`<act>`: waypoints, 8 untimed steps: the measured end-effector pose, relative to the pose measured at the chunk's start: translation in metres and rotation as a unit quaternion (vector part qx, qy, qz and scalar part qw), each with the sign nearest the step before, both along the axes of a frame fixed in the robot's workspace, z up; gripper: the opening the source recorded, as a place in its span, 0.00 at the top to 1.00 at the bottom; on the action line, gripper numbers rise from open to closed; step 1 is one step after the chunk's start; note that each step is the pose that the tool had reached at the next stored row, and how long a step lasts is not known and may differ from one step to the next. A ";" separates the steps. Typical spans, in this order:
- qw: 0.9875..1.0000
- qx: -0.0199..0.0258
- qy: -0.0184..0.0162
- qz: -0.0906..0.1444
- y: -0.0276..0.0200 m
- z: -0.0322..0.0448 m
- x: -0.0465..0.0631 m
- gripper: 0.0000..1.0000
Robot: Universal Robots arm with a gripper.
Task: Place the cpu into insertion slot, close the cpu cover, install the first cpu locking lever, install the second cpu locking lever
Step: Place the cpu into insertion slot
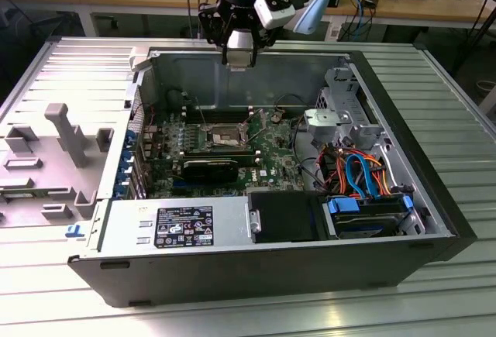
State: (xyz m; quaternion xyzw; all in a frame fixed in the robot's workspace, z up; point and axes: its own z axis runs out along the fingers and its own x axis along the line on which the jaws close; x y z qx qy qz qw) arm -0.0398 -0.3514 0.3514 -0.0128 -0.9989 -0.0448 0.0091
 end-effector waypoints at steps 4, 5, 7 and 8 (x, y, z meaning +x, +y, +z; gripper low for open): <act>1.000 0.000 0.000 0.000 -0.0016 -0.0018 -0.001 0.45; 1.000 0.000 0.000 0.000 -0.0019 -0.0021 -0.002 0.45; 1.000 0.000 0.000 0.000 -0.0025 -0.0028 -0.002 0.45; 1.000 0.000 0.000 0.000 -0.0027 -0.0032 -0.002 0.45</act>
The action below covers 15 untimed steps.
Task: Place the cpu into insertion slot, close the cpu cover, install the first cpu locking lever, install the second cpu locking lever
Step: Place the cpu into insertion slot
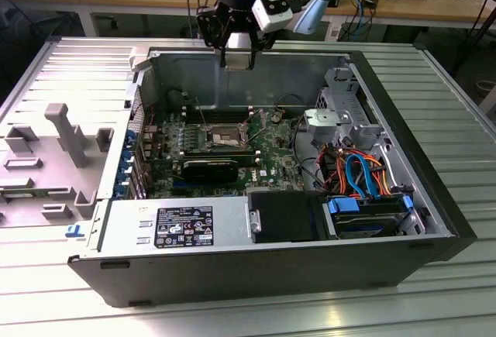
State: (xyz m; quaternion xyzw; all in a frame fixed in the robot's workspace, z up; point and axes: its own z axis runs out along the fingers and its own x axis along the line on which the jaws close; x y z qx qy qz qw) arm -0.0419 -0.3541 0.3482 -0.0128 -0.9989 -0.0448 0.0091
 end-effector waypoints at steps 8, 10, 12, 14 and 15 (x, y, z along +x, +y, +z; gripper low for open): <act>1.000 0.000 0.000 0.000 -0.0011 -0.0023 -0.001 0.45; 1.000 0.000 0.000 0.000 -0.0014 -0.0029 -0.001 0.45; 1.000 0.000 0.000 0.000 -0.0016 -0.0037 -0.001 0.45; 1.000 0.000 0.000 0.000 -0.0019 -0.0044 -0.001 0.45; 1.000 0.000 0.000 0.000 -0.0020 -0.0046 -0.001 0.45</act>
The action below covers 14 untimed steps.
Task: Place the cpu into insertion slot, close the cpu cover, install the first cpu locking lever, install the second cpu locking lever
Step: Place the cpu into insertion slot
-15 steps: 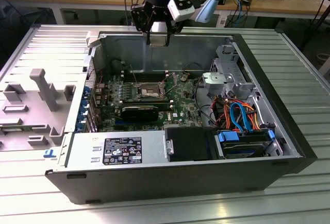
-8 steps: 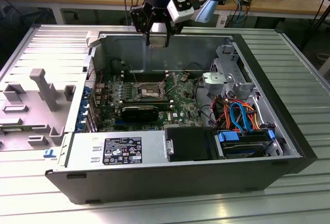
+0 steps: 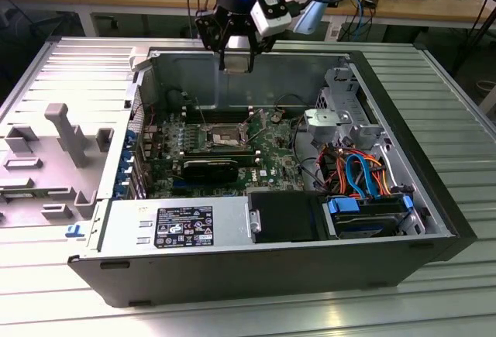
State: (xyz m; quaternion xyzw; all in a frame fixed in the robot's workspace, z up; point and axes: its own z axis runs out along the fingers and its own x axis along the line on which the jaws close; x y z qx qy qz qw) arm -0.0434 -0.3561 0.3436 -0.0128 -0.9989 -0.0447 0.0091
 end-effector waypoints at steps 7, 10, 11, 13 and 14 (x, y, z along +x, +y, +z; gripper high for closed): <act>1.000 0.000 0.000 0.000 -0.0003 -0.0019 0.000 0.45; 1.000 0.000 0.000 0.000 -0.0003 -0.0026 0.000 0.45; 1.000 0.000 0.000 0.000 -0.0003 -0.0031 0.000 0.45; 1.000 0.000 0.000 0.000 -0.0004 -0.0036 0.000 0.45; 1.000 0.000 0.000 0.000 -0.0004 -0.0039 0.000 0.45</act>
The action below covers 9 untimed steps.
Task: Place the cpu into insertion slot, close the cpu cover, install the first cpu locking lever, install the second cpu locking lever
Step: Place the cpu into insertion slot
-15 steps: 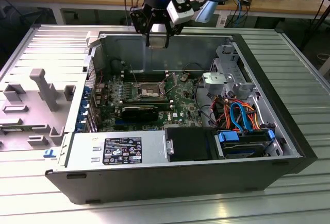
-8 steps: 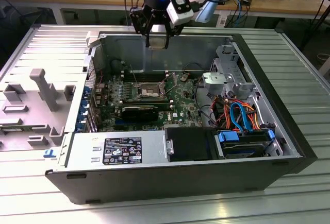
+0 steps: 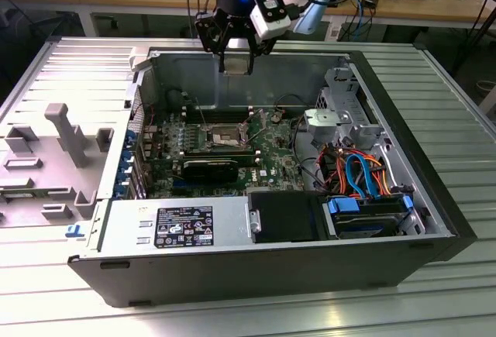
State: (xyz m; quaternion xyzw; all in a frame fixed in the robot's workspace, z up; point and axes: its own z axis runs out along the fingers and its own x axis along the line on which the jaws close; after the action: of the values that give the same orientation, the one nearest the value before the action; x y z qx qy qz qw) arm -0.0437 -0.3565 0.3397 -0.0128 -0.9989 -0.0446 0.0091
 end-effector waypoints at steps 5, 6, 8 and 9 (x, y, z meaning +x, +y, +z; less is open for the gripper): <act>1.000 0.000 0.000 0.000 -0.0004 -0.0019 0.000 0.45; 1.000 0.000 0.000 0.000 -0.0004 -0.0021 0.000 0.45; 1.000 0.000 0.000 0.000 -0.0005 -0.0025 0.000 0.45; 1.000 0.000 0.000 0.000 -0.0005 -0.0028 0.000 0.45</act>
State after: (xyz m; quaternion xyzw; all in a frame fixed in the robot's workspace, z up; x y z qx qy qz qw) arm -0.0439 -0.3570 0.3369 -0.0128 -0.9989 -0.0445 0.0091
